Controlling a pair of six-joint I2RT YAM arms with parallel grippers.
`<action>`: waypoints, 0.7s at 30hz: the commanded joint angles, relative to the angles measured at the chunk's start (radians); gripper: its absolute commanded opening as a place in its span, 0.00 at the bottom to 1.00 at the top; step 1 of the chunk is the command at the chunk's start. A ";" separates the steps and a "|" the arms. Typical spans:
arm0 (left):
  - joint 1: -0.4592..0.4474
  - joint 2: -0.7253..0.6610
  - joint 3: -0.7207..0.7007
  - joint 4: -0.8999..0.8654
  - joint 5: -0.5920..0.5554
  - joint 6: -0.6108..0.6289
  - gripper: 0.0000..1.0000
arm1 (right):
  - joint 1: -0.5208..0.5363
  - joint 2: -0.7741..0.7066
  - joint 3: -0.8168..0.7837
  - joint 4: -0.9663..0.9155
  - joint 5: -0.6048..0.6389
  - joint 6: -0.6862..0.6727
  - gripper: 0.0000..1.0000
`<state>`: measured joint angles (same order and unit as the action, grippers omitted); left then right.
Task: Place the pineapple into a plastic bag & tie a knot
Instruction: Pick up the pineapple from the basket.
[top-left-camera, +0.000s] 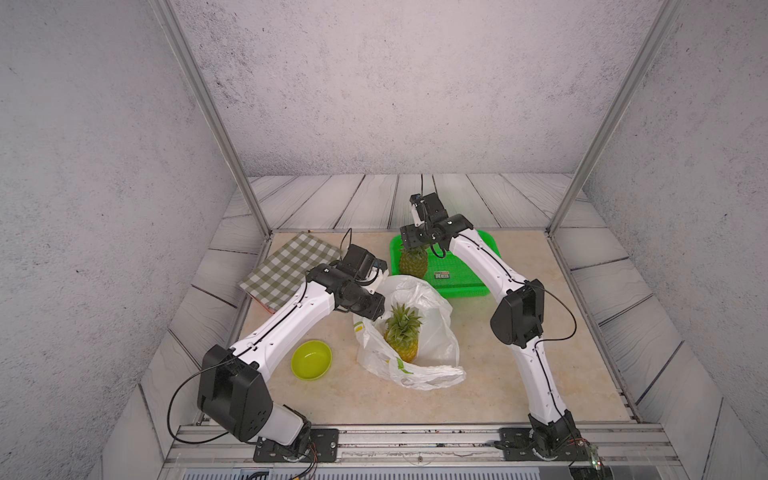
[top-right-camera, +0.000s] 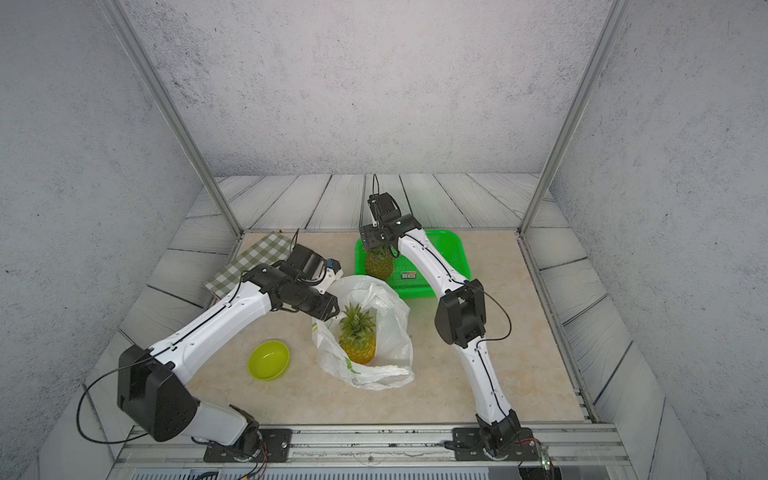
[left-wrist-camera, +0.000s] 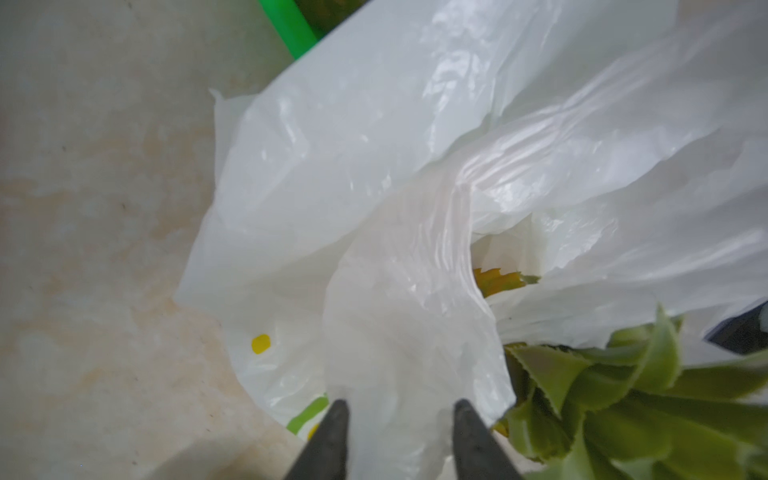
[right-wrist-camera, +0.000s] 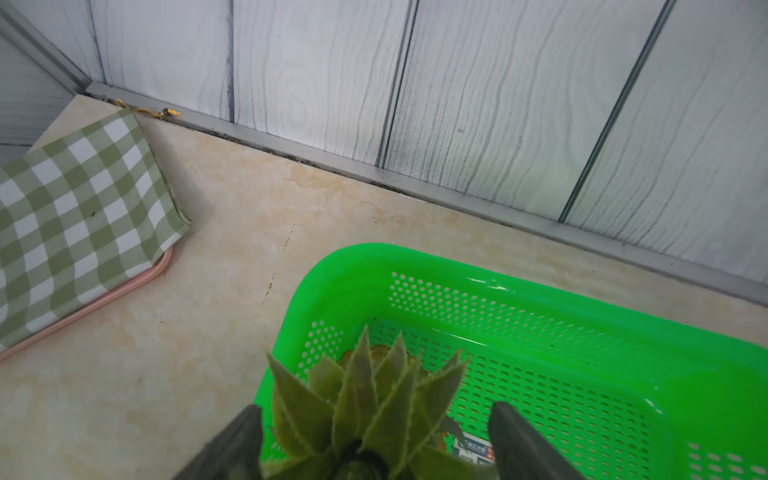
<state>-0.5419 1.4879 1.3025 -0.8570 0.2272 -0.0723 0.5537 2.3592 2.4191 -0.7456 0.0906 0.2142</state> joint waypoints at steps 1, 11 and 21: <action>-0.007 0.026 0.031 0.040 -0.001 -0.016 0.18 | -0.011 0.025 0.028 -0.017 -0.048 0.007 0.64; -0.006 -0.050 -0.023 0.166 -0.055 -0.213 0.00 | -0.011 -0.142 -0.168 0.134 -0.093 0.002 0.00; -0.002 -0.177 -0.144 0.364 -0.070 -0.397 0.00 | -0.002 -0.459 -0.311 0.221 -0.130 -0.018 0.00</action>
<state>-0.5415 1.3113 1.1732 -0.5476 0.1642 -0.4149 0.5468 2.0563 2.0945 -0.6312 -0.0174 0.2070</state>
